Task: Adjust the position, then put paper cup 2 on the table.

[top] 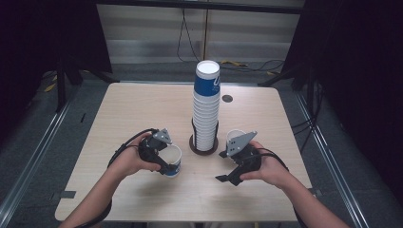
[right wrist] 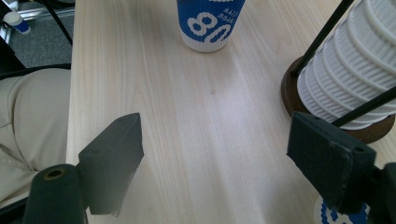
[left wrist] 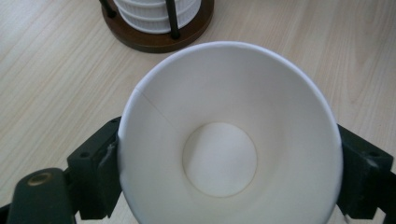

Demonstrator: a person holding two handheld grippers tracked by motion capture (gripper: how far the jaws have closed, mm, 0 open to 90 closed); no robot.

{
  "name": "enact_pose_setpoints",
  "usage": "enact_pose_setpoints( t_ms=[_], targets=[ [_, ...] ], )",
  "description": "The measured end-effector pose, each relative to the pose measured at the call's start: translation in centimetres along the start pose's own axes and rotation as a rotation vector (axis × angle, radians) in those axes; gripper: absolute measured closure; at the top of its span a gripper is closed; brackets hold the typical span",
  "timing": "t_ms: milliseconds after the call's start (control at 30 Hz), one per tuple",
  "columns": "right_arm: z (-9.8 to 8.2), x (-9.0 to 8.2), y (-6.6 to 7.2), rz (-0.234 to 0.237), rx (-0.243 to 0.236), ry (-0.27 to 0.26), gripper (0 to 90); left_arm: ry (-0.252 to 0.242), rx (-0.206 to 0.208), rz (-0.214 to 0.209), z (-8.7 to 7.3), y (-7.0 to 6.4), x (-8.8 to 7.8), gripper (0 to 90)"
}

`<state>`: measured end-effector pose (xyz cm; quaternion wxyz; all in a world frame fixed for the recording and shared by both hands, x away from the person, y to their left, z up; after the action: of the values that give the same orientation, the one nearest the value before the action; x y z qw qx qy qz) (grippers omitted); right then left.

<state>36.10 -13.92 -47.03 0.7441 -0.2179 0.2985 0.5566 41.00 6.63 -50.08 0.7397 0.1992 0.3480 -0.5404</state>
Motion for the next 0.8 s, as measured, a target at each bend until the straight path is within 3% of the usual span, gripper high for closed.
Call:
enact_pose_setpoints(
  t_ms=[67,133,200,367,467,533,567,633,700,733,800],
  targets=[
    [-0.1,0.1,0.1,0.004,-0.005,0.003,17.9,0.009,-0.009,-0.014,-0.2,-0.2,0.2,13.4],
    [-0.2,0.1,0.2,0.002,-0.004,0.005,17.9,0.032,0.016,-0.025,-0.6,-0.2,0.4,14.0],
    [-0.2,0.1,0.2,0.005,0.003,0.002,17.9,-0.001,-0.002,-0.015,-0.5,-0.3,0.5,14.0],
    [-0.3,0.0,0.1,0.000,0.005,0.005,17.8,-0.020,-0.008,-0.023,-0.9,-0.4,0.3,14.1],
    [-0.1,0.0,0.2,0.001,-0.005,0.006,17.9,-0.003,-0.020,-0.024,-1.4,-0.4,0.2,14.8],
    [0.0,0.1,0.2,0.002,-0.009,0.002,17.8,0.019,0.013,-0.023,-1.8,-0.4,0.3,15.6],
    [0.0,0.1,0.3,0.001,-0.007,0.000,17.8,0.006,-0.007,-0.021,-1.9,-0.5,0.4,15.6],
    [-0.1,0.1,0.3,0.002,-0.006,0.005,17.8,-0.011,-0.009,-0.021,-2.0,-0.6,0.4,15.8],
    [-0.1,0.1,0.4,0.007,-0.008,0.006,17.7,0.002,0.013,-0.022,-2.3,-0.4,0.1,16.0],
    [-0.2,0.1,0.3,0.004,-0.008,0.002,17.7,-0.022,-0.006,-0.020,-2.3,-0.5,0.1,16.0],
    [-0.2,0.0,0.3,0.002,0.003,-0.001,17.7,-0.021,-0.017,-0.026,-2.7,-0.5,-0.2,16.0]
  ],
)
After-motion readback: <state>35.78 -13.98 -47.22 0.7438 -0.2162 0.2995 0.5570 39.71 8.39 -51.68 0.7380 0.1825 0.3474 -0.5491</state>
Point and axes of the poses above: each handheld gripper's, and its own axes: x roughly forward along the jaws, z roughly out of its top, y roughly to its left, the point moved 8 cm from there along x, roughly forward along the jaws, and after that the axes turned 6 degrees about -y, right-handed, at the moved point
